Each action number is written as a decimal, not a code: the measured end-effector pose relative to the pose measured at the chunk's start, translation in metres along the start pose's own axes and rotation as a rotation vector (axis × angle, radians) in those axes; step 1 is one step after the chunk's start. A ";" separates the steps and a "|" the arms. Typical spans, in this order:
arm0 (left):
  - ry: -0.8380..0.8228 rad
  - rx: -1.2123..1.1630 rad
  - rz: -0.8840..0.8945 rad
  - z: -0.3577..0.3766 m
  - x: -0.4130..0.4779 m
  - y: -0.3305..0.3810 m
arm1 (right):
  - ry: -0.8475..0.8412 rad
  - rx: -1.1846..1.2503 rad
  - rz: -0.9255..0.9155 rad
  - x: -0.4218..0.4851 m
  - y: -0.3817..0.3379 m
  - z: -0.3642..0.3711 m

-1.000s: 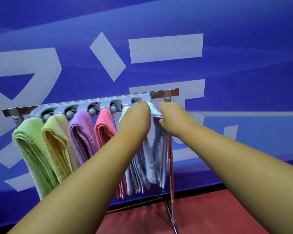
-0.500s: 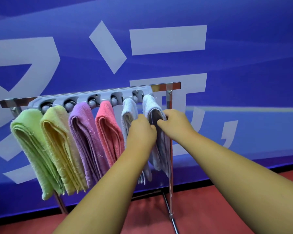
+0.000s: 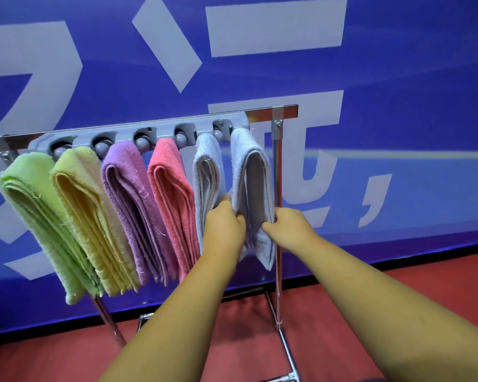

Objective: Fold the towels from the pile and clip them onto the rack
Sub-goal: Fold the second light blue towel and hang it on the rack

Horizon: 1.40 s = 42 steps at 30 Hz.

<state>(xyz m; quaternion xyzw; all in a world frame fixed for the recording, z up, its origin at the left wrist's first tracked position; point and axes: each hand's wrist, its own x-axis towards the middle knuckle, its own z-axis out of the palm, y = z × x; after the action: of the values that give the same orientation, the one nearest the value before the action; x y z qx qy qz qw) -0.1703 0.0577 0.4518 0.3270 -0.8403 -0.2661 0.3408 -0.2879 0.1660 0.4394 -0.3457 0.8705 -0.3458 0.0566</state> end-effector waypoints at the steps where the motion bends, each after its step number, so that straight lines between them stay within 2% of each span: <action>1: -0.019 0.030 0.007 0.000 0.000 -0.003 | 0.003 -0.011 0.002 -0.001 0.002 0.001; 4: -0.091 0.093 0.027 0.002 -0.002 -0.010 | 0.028 -0.026 0.004 -0.003 0.001 0.002; 8: -0.120 0.053 0.023 0.004 -0.004 -0.016 | 0.044 -0.033 -0.032 -0.005 -0.005 0.005; 12: -0.117 -0.023 0.008 0.002 -0.009 -0.019 | -0.017 -0.057 -0.028 -0.009 -0.004 0.014; 16: -0.124 -0.073 -0.010 0.000 -0.015 -0.024 | -0.051 0.020 -0.069 -0.015 0.000 0.018; 20: -0.206 -0.138 0.008 -0.005 -0.020 -0.023 | -0.158 0.084 -0.119 -0.023 0.005 0.022; 23: -0.236 -0.105 0.037 -0.007 -0.023 -0.021 | -0.131 0.066 -0.110 -0.023 0.007 0.026; 26: -0.208 -0.031 0.036 -0.005 -0.023 -0.021 | -0.081 -0.018 -0.094 -0.020 0.010 0.029; 31: -0.094 0.076 -0.018 -0.004 -0.020 -0.021 | -0.047 -0.010 -0.038 -0.018 0.019 0.021; 34: -0.090 0.060 -0.039 0.001 -0.023 -0.020 | -0.095 -0.003 -0.053 -0.021 0.022 0.011; 38: -0.186 -0.090 -0.041 0.017 -0.037 -0.012 | -0.193 0.070 -0.097 -0.023 0.031 0.010; 42: -0.210 -0.073 -0.021 0.027 -0.044 -0.006 | -0.231 0.116 -0.083 -0.028 0.035 0.010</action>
<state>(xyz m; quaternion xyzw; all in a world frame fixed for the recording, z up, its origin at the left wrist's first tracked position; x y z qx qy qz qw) -0.1638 0.0916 0.4138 0.2935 -0.8577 -0.3326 0.2598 -0.2832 0.1963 0.4050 -0.4152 0.8217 -0.3553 0.1620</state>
